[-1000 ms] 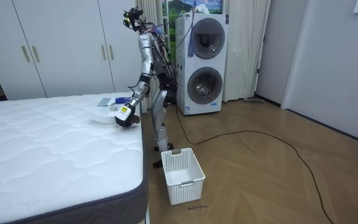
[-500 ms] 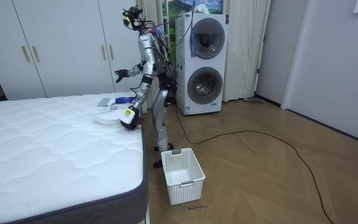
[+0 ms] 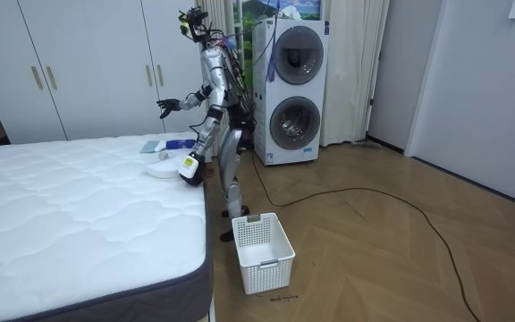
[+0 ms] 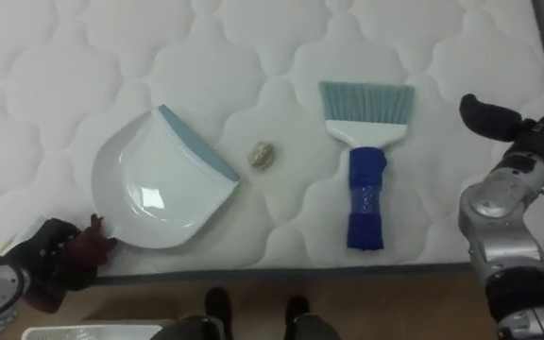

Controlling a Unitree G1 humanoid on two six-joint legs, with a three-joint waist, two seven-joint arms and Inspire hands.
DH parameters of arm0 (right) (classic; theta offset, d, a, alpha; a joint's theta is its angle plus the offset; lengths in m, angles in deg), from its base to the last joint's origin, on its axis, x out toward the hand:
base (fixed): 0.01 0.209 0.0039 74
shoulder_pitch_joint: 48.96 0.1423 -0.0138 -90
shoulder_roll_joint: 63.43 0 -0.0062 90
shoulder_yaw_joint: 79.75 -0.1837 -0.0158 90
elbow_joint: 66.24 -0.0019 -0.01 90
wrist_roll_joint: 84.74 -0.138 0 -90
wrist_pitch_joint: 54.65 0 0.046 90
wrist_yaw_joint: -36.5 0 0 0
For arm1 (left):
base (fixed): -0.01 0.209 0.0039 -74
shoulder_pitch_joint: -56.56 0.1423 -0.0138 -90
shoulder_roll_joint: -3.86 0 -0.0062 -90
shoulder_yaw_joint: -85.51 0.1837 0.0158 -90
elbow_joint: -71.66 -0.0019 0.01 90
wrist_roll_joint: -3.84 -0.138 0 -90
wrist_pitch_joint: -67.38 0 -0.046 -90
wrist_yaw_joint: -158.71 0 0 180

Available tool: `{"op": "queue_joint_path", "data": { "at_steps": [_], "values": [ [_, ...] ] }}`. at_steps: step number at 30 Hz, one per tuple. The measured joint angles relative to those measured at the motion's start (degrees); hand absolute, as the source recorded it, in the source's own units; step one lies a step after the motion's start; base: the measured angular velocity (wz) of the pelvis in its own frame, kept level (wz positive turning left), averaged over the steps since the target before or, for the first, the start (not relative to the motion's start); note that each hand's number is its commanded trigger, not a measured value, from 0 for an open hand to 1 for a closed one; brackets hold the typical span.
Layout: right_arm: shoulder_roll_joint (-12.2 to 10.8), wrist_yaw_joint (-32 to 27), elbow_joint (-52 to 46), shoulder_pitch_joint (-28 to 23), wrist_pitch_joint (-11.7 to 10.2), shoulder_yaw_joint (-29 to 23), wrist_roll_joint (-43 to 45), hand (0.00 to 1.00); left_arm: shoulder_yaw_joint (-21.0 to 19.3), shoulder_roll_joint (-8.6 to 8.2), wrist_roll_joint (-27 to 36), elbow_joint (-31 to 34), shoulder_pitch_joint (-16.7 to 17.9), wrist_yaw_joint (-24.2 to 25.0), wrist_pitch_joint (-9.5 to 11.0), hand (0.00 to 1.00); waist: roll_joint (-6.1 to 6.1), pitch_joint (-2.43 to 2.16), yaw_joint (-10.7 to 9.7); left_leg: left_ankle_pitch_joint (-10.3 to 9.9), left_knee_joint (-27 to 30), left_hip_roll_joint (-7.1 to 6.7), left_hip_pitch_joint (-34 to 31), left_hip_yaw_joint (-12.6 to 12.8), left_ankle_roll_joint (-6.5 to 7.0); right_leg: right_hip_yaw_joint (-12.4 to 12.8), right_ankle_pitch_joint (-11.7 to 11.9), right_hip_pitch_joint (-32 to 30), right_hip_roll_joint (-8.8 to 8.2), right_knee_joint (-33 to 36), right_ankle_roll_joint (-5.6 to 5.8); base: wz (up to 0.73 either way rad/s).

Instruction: Clean bed

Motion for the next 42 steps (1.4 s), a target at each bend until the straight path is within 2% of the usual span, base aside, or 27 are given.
{"op": "queue_joint_path", "data": {
  "at_steps": [3,7,11,13,16,21,25,30,37,42],
  "values": [
    [0.0,0.01,0.06,0.0,-0.03,0.45,-0.07,0.0,0.01,0.0,-0.32,0.0,0.03,1.48,-0.63,1.0,0.09,-0.22,0.08,0.02,0.04,0.02,0.31,-0.07,0.02,-0.2,0.01,0.42,-0.12,-0.08,-0.02,0.01],
    [-0.12,-0.03,0.13,-0.1,-0.03,3.1,-0.39,0.0,0.09,0.0,-0.35,0.01,-0.1,3.25,-1.1,1.0,0.08,-0.8,0.41,0.02,0.03,0.04,0.38,-0.06,0.03,-0.27,0.03,0.6,-0.13,-0.25,-0.03,0.0],
    [-0.42,1.77,1.31,-0.3,-0.1,6.88,-0.89,0.0,0.19,0.0,-0.35,0.07,-0.12,4.75,-1.69,1.0,0.1,-0.84,0.72,0.02,0.01,0.14,0.55,-0.13,0.03,-0.79,0.03,1.08,-0.15,-0.51,-0.04,0.03],
    [-1.38,3.08,3.07,-0.47,-0.09,7.22,-0.93,0.0,0.18,-0.01,-0.36,0.09,-0.07,5.23,-1.92,1.0,0.12,-0.84,0.92,0.02,-0.18,0.25,0.71,-0.28,0.02,-1.15,0.14,1.56,-0.04,-1.26,-0.1,0.05],
    [-1.47,5.02,5.57,-0.68,-0.06,7.36,-1.15,0.0,0.16,-0.02,-1.22,1.06,-0.02,5.69,-2.09,1.0,0.13,-0.84,1.62,0.01,-0.3,0.19,0.66,-0.28,0.02,-1.16,0.16,1.55,-0.08,-1.43,-0.08,0.0],
    [-1.61,7.98,9.23,-0.84,0.16,8.78,-2.9,0.0,0.27,-0.09,-3.15,2.11,-0.25,5.85,-2.52,1.0,0.6,-0.74,2.28,0.01,-0.38,0.21,0.62,-0.38,0.02,-1.23,0.16,1.62,-0.07,-1.38,-0.08,0.01],
    [-1.98,10.34,12.94,-0.81,0.16,10.49,-6.01,0.0,2.26,-0.12,-3.07,2.13,-0.85,5.92,-2.49,1.0,1.67,-0.39,2.36,0.01,-0.45,0.19,0.63,-0.6,0.02,-1.56,0.17,1.76,-0.14,-1.42,-0.08,0.03],
    [-3.83,13.98,15.0,-0.79,0.21,10.68,-8.17,0.0,2.43,-0.13,-3.93,2.16,-1.32,5.96,-1.96,1.0,2.67,0.23,2.18,0.02,-0.85,0.16,0.64,-0.35,0.0,-1.41,0.11,1.35,-0.18,-1.52,-0.12,0.0],
    [-4.19,15.75,16.36,-0.72,0.18,10.68,-8.62,0.0,2.44,-0.16,-4.86,2.17,-1.6,5.79,-1.48,1.0,2.68,0.24,2.24,0.02,-0.98,0.08,0.16,-0.1,0.01,-1.3,0.08,0.83,-0.3,-1.33,-0.07,-0.01],
    [-5.91,16.36,16.67,-0.79,0.2,10.65,-10.05,0.0,2.49,-0.19,-5.36,2.17,-1.4,4.56,-1.44,1.0,2.75,0.27,2.14,0.02,-0.99,0.06,0.12,-0.18,0.01,-2.57,-0.04,0.94,-0.66,-1.32,-0.17,0.0]
  ]
}}
